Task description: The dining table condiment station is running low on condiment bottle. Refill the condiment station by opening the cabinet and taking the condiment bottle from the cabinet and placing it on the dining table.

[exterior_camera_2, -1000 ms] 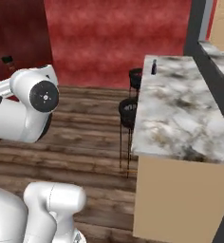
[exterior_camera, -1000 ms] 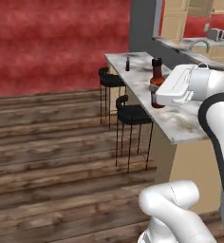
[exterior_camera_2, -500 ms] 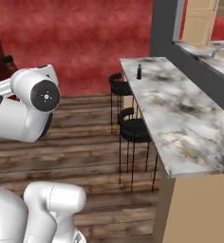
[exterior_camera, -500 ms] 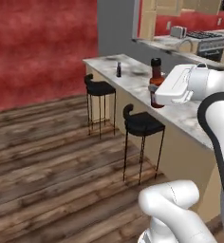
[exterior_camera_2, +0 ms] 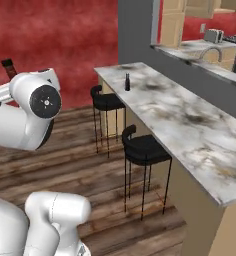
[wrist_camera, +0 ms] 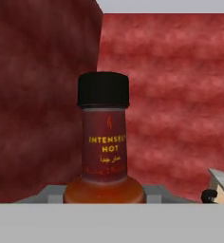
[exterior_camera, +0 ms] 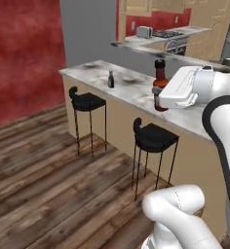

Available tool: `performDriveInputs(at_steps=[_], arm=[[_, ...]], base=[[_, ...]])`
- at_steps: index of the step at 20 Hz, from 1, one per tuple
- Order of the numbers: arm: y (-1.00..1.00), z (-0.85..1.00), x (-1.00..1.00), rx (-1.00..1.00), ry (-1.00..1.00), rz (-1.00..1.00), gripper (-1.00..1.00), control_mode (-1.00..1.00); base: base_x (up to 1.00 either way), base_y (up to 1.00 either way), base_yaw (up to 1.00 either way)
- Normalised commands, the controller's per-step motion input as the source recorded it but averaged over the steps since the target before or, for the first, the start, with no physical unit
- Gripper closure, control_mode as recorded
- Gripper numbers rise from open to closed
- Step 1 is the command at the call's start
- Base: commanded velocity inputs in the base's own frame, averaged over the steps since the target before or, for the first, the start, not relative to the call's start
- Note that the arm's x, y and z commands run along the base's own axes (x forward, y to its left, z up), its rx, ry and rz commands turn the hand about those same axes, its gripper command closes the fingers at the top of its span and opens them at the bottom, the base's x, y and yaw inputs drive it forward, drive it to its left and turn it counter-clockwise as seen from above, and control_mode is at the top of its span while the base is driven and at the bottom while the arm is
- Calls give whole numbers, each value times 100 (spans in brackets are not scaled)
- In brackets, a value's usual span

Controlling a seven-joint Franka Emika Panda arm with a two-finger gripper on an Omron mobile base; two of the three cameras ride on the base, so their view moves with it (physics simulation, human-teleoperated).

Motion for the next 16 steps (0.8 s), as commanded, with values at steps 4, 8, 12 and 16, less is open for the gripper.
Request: performDriveInputs(at_steps=[4, 8, 12, 16], arm=[[0, 0, 0, 0, 0, 0, 100, 100], [0, 0, 0, 0, 0, 0, 100, 100], [0, 0, 0, 0, 0, 0, 100, 100], [0, 0, 0, 0, 0, 0, 100, 100]], base=[[92, 100, -48], [92, 100, -48], [80, 100, -46], [48, 100, -44]])
